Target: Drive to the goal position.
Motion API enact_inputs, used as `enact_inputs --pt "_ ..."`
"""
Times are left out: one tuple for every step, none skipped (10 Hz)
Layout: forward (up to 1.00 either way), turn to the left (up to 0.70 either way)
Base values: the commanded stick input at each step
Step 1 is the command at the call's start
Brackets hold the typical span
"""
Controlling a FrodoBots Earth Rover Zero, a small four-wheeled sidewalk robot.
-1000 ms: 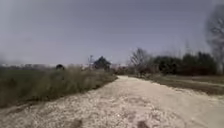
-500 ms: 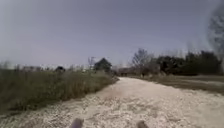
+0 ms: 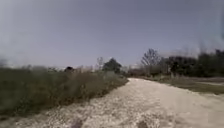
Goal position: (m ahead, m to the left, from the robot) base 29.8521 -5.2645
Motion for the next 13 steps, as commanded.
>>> enact_inputs --pt "0.70 -0.35" --pt "0.70 -0.35" --pt "0.70 -0.35" --pt "0.70 -0.35" --pt "0.70 -0.35" --pt "0.70 -0.35" --pt "0.70 -0.35" --pt "0.70 -0.35" --pt "0.70 -0.35" --pt "0.70 -0.34" --pt "0.70 -0.24" --pt "0.70 -0.08" --pt "0.70 0.00"
